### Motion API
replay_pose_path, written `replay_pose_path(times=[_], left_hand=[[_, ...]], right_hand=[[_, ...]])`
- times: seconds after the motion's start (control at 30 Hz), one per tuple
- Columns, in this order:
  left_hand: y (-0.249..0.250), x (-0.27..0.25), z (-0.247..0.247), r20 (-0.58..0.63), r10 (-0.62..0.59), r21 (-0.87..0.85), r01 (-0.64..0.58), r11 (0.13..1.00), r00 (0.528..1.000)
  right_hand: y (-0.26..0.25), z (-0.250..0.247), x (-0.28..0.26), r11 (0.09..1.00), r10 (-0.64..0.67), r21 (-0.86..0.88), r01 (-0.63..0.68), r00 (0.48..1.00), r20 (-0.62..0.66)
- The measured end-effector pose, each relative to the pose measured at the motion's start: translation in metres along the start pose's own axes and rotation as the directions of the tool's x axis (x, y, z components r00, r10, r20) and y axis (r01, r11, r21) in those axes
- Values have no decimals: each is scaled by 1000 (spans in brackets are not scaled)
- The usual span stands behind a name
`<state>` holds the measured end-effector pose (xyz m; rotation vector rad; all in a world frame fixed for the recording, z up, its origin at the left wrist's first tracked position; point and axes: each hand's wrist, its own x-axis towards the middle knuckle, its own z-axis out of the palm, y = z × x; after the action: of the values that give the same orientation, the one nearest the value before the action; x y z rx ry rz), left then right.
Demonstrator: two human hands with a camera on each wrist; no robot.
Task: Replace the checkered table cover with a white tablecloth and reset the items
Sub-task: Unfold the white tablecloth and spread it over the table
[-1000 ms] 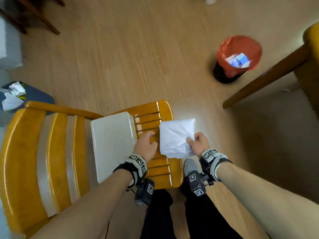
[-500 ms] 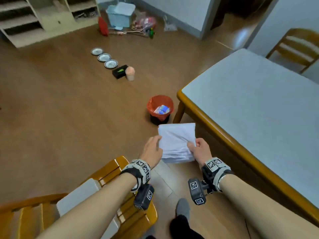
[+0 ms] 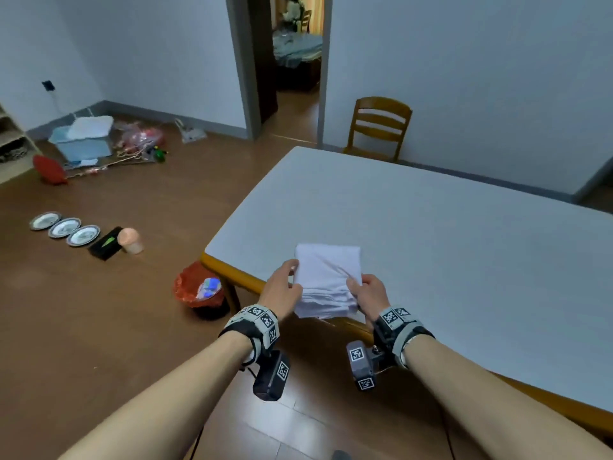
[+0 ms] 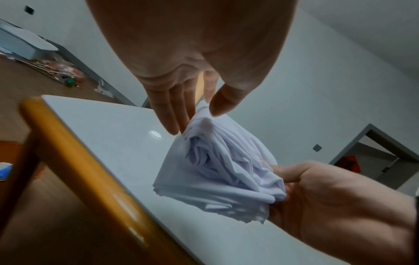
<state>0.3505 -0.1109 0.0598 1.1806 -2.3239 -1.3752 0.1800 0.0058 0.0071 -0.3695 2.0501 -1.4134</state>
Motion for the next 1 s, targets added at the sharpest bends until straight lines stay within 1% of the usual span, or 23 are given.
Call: replay_pose_path(times=[0.1,0.23,0.37,0.47,0.6,0.83,0.93,1.0], left_hand=[[35,27,41,41,-13,14,12,1000,999],[69,56,91,101,-10,23,7,1000,995],[92,88,131,176,-1,67,-11,998,984],[106,110,158,234,-15,71,-1,998,972],[115,145,192,318,-34,77,10,997,947],[118,230,245,450,-44,87,6,996,892],[110,270,261,484,-73,99,28,995,872],[105,288,266,530,-96,118,38,992,842]], right_hand=[[10,-44,28,997,47,60,-45,998,-32],[25,-95,54,993,88,84,-82,993,-72],[35,-134,77,989,116,101,-103,985,-125],[43,-158,92,985,150,111,-132,975,-163],[52,-182,116,976,203,125,-179,955,-216],[62,-206,182,954,296,46,-296,910,-289],[66,-206,218,932,357,38,-361,891,-282],[65,-205,233,918,389,24,-396,885,-257]])
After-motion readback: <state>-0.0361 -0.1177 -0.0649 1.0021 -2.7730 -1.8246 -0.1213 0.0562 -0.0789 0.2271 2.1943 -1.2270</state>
